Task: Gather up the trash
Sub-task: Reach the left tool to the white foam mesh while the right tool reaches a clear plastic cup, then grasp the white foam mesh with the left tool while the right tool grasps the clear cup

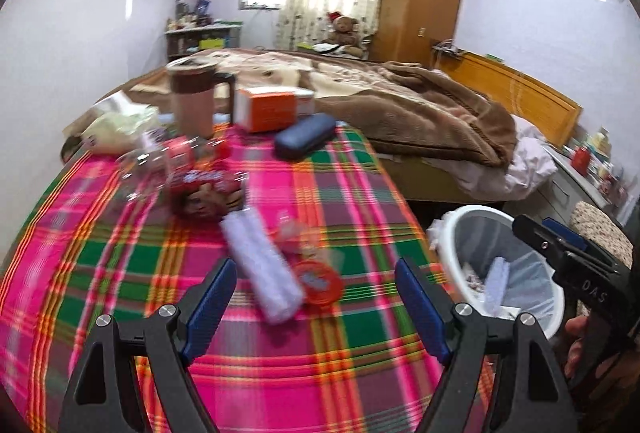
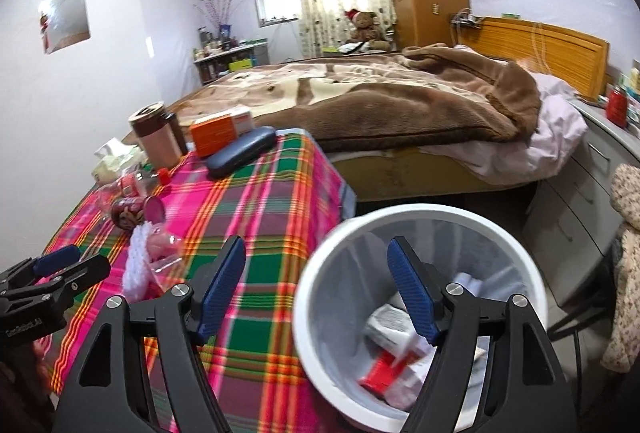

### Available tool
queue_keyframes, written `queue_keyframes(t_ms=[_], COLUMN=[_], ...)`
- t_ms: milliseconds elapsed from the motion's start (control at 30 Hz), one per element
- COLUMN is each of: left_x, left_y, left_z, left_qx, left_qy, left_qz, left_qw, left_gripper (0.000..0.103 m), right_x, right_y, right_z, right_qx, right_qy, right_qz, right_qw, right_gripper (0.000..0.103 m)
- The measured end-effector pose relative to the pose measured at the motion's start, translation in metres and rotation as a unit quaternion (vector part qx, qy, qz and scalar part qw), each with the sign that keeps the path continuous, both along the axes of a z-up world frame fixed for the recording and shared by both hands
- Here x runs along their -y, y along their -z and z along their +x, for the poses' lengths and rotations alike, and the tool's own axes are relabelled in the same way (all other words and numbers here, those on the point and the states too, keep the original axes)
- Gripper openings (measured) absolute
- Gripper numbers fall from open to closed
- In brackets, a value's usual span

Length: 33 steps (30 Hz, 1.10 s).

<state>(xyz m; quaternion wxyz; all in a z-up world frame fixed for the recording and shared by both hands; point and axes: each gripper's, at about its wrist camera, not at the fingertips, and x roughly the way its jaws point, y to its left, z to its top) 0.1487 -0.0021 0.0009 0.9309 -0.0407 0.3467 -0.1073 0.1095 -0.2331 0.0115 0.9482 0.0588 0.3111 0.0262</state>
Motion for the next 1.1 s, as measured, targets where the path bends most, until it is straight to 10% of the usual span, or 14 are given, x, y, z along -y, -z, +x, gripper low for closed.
queue_keyframes(t_ms=[1100], left_x=[-0.043], left_y=[0.074], left_z=[0.095], left_qx=[-0.134], left_qy=[-0.009], left_qz=[-0.009], left_qw=[0.9909], left_gripper=[0.081], right_x=[-0.063], right_y=[0.03], right_z=[0.048], right_qx=[-0.068], right_qy=[-0.073], right_qz=[0.004], right_qw=[0.995], right_gripper=[0.075])
